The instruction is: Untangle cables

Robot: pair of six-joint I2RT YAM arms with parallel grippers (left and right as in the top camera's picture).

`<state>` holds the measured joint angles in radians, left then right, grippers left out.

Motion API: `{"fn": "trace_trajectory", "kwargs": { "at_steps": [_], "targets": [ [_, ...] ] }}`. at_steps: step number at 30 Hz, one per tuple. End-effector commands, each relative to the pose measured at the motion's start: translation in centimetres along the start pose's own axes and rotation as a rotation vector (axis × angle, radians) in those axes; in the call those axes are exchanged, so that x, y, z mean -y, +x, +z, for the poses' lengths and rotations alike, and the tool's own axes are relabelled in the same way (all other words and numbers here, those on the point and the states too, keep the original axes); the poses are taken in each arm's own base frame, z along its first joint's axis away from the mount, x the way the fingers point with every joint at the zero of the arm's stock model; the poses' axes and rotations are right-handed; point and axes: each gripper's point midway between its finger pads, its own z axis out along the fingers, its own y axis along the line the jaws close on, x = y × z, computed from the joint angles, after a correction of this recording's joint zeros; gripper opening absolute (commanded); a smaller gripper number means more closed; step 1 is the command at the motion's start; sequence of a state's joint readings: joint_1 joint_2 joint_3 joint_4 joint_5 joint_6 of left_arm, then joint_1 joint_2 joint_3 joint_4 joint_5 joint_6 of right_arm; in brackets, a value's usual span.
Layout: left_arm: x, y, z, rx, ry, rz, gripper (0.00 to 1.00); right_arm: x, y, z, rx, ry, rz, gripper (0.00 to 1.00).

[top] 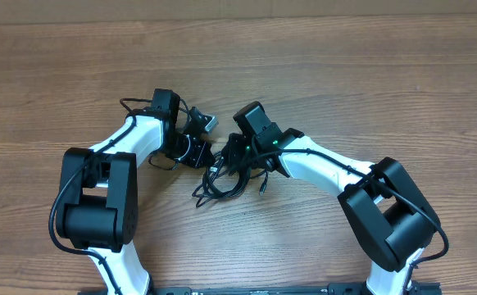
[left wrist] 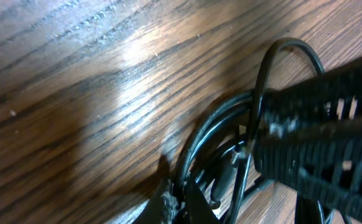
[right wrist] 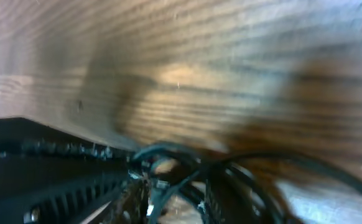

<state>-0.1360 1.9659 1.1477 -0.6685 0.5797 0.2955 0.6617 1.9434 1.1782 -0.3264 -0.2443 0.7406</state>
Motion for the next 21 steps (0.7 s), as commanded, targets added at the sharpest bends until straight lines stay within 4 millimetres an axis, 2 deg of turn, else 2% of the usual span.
{"fn": "trace_trajectory", "kwargs": {
  "at_steps": [1, 5, 10, 16, 21],
  "targets": [
    [-0.3, -0.4, 0.1, 0.002, -0.008, 0.020, 0.04, -0.9, 1.1, 0.0, -0.061, -0.048, -0.004, 0.28],
    [-0.2, -0.4, 0.2, 0.002, -0.007, 0.020, 0.04, -0.7, 1.5, 0.2, -0.062, -0.024, -0.009, 0.24],
    [-0.2, -0.4, 0.1, 0.002, -0.007, 0.017, 0.04, 0.1, 0.9, 0.5, -0.012, 0.027, 0.045, 0.19],
    [-0.2, -0.5, 0.1, 0.005, -0.006, -0.001, 0.04, -0.1, 1.4, 2.2, -0.005, 0.029, 0.036, 0.20],
    [-0.2, -0.5, 0.1, 0.005, -0.006, -0.001, 0.04, -0.5, 1.3, 2.4, 0.004, 0.018, 0.037, 0.23]
  ]
}}
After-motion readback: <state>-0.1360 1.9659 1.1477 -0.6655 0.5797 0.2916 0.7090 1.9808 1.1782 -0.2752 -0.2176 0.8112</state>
